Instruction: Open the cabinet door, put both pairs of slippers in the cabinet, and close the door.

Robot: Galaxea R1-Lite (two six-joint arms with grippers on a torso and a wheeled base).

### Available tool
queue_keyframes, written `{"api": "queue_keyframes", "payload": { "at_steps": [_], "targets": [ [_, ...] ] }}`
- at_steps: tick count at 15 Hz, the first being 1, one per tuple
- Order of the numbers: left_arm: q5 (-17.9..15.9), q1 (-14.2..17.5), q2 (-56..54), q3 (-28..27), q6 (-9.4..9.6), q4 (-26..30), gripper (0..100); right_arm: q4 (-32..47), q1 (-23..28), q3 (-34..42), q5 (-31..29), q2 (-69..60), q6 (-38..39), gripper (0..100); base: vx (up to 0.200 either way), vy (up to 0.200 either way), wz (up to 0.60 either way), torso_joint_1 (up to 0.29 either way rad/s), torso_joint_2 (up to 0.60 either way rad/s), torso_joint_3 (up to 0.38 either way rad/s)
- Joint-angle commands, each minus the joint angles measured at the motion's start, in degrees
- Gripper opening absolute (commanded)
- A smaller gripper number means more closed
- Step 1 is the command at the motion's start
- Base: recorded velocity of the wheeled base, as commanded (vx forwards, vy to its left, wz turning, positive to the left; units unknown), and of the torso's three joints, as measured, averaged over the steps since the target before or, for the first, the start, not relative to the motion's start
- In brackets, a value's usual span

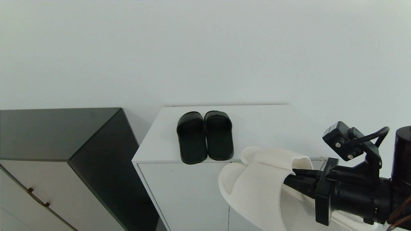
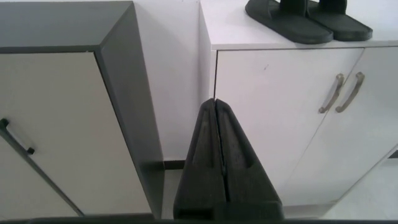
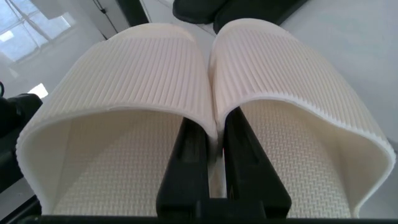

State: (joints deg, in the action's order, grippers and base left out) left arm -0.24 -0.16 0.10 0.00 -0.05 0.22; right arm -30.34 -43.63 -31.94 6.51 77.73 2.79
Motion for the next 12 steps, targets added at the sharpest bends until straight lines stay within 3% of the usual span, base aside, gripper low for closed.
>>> {"api": "queue_keyframes", "payload": {
  "at_steps": [1, 3, 12],
  "targets": [
    [-0.02, -0.02, -0.01, 0.00, -0.04, -0.04, 0, 0.02, -0.05, 0.21, 0.08, -0.30, 0.02, 0, -0.200, 0.000, 0.00, 0.017, 0.00, 0.002],
    [-0.02, -0.02, -0.01, 0.00, -0.04, 0.04, 0, 0.02, -0.05, 0.30, 0.08, -0.03, 0.02, 0, -0.200, 0.000, 0.00, -0.007, 0.00, 0.007],
    [-0.02, -0.02, -0.01, 0.00, -0.04, -0.04, 0, -0.07, -0.40, 0.47, 0.08, 0.85, 0.02, 0, 0.000, 0.000, 0.00, 0.000, 0.00, 0.000]
  ]
}}
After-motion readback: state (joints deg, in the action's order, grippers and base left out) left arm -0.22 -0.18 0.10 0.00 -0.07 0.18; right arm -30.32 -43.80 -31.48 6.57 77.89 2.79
